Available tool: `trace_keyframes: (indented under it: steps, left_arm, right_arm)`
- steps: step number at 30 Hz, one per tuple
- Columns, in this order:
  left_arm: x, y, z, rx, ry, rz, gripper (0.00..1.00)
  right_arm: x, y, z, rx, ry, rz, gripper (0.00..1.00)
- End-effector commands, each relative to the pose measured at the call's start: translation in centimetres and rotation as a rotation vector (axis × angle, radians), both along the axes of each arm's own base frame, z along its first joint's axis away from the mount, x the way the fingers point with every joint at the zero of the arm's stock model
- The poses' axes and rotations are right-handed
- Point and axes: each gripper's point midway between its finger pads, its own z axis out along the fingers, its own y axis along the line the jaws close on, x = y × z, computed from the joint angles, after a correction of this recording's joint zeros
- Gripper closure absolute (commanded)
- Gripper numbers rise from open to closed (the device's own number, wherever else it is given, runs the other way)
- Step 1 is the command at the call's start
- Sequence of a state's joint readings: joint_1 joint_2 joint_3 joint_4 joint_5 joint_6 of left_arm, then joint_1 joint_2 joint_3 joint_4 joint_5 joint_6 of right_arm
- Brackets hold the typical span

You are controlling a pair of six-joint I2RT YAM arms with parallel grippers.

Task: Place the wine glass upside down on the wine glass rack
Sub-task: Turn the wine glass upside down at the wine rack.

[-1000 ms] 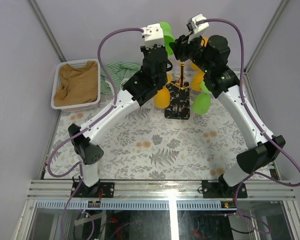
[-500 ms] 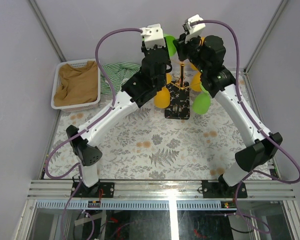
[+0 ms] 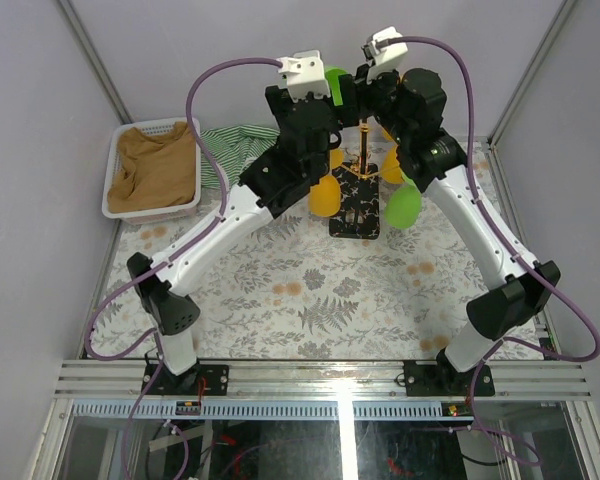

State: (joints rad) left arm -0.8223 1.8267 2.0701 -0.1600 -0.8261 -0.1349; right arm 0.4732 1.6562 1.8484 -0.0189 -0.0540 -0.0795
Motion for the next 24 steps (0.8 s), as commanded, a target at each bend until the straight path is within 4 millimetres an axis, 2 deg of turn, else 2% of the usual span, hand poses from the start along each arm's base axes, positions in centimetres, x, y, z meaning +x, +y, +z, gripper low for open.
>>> trace_keyframes:
  steps: [1, 7, 10, 13, 16, 18, 19, 21, 24]
  left_arm:
    - [-2.4, 1.0, 3.2, -0.105, -0.054, -0.043, 0.00]
    - [-5.0, 4.6, 4.8, -0.118, -0.064, -0.010, 0.00]
    - [-5.9, 6.4, 5.8, -0.121, -0.066, 0.002, 0.00]
    - [-4.2, 6.7, 5.9, -0.105, -0.025, -0.086, 0.00]
    - [-1.5, 7.0, 5.2, -0.200, 0.073, -0.276, 0.00]
    - [-0.3, 8.1, 4.6, -0.281, 0.101, -0.320, 0.00]
    - [0.1, 8.7, 4.5, -0.313, 0.107, -0.314, 0.00]
    - [0.3, 9.1, 4.7, -0.359, 0.101, -0.329, 0.00]
    - [0.5, 9.0, 5.2, -0.510, 0.119, -0.398, 0.00]
  right_arm:
    - [-0.5, -1.3, 3.7, 0.033, -0.080, -0.074, 1.00]
    - [-0.6, -4.5, 3.5, -0.016, -0.093, -0.210, 1.00]
    - [-1.0, -5.9, 4.0, -0.009, -0.101, -0.243, 1.00]
    - [-2.2, -6.2, 5.0, 0.008, -0.122, -0.209, 1.00]
    - [-5.1, -5.1, 6.9, 0.025, -0.184, -0.085, 1.00]
    - [-7.0, -4.8, 7.6, 0.039, -0.228, -0.021, 1.00]
    - [-8.1, -4.8, 8.5, 0.054, -0.268, 0.001, 1.00]
    - [-9.6, -4.6, 8.6, 0.077, -0.327, 0.044, 1.00]
    - [-10.7, -4.3, 8.9, 0.110, -0.408, 0.079, 1.00]
